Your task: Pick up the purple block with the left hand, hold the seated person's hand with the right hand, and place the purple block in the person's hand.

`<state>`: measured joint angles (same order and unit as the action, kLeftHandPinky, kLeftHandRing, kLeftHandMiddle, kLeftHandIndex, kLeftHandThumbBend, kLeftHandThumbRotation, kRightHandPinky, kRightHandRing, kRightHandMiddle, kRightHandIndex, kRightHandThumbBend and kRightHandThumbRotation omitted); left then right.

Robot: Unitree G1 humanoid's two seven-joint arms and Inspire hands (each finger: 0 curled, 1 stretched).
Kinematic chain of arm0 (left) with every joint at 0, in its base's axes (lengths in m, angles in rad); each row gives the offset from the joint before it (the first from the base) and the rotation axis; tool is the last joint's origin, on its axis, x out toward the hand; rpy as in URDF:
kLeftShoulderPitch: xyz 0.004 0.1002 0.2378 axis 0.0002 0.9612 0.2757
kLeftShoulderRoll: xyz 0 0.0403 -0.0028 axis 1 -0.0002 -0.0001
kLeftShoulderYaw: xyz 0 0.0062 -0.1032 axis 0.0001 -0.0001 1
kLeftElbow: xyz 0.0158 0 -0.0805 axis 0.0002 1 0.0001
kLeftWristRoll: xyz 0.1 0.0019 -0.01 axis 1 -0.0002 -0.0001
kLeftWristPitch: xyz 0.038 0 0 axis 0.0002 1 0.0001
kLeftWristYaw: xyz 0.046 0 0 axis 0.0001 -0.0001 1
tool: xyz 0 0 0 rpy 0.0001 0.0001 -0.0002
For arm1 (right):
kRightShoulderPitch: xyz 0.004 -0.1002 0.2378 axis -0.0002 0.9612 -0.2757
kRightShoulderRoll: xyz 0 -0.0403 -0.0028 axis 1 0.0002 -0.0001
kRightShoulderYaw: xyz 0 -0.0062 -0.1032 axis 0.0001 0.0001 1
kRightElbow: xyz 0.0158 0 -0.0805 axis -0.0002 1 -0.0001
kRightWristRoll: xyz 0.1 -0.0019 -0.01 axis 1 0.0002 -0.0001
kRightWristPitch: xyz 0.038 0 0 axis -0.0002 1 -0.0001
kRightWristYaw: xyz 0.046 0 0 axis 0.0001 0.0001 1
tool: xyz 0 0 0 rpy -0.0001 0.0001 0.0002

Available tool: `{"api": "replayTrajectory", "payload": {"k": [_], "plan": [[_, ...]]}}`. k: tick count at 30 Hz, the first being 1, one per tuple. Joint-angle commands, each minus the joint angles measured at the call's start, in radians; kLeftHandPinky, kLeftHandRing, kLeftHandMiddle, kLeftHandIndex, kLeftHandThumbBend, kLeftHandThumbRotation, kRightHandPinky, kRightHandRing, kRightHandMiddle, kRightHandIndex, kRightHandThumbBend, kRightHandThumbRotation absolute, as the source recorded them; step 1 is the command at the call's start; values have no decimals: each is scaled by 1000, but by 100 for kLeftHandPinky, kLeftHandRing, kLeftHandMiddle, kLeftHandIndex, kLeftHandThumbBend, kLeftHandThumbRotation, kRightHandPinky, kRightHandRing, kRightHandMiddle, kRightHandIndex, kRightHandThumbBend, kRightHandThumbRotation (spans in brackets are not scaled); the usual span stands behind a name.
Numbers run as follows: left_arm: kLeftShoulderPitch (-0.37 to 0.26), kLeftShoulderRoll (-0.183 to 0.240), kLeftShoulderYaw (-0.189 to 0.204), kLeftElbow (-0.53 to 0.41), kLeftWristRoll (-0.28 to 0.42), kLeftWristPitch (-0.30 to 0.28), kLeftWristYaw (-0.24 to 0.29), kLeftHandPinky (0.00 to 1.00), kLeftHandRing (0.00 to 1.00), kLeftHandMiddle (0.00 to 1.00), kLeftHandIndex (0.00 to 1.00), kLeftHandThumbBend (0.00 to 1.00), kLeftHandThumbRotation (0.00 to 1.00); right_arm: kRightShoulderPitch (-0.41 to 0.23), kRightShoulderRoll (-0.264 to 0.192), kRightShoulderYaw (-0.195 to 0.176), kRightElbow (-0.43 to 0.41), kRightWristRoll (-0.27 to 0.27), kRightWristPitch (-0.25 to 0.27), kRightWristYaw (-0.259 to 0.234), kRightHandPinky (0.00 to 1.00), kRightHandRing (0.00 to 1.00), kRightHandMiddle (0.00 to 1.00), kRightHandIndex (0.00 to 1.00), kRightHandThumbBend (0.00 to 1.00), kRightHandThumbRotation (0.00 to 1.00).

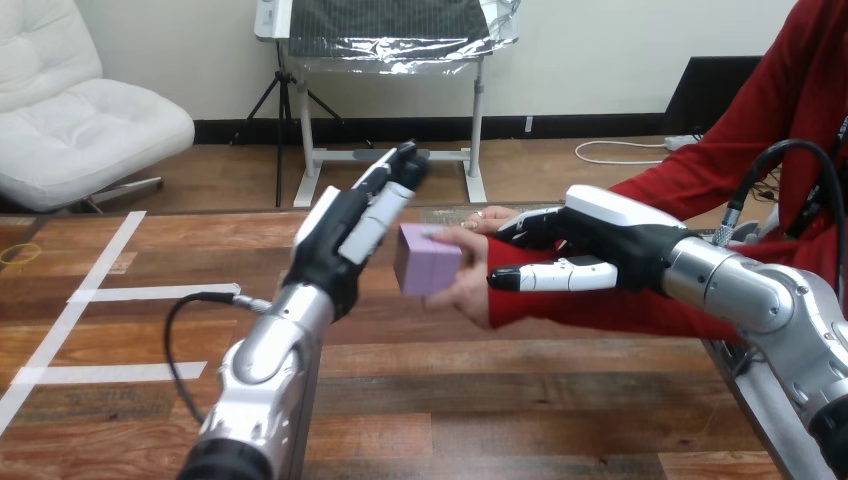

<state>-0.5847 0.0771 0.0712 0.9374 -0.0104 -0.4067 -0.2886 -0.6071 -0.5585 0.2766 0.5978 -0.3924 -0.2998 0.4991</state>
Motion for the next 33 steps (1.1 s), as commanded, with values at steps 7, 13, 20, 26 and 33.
{"api": "replayTrajectory", "payload": {"k": [7,13,20,26,33], "plan": [[61,32,-6,-138,-4,-39,-3,100,100,96,93,78,100,23,-33,-44,-66,58,49,55,76,87,87,87,100,94],[98,33,-4,-188,-17,-38,-11,100,100,95,91,74,100,46,-43,-52,-96,64,69,65,77,89,88,88,100,94],[139,33,-3,-244,-32,-27,-16,100,99,94,89,70,100,79,-56,-66,-143,69,87,64,77,90,90,91,100,96],[178,33,-3,-295,-39,-15,-9,100,98,93,88,70,99,114,-60,-80,-180,57,85,15,77,90,91,93,100,99],[235,28,0,-370,-59,-1,-18,100,98,92,88,70,98,172,-43,-111,-244,27,95,-104,72,87,90,93,100,100]]}}
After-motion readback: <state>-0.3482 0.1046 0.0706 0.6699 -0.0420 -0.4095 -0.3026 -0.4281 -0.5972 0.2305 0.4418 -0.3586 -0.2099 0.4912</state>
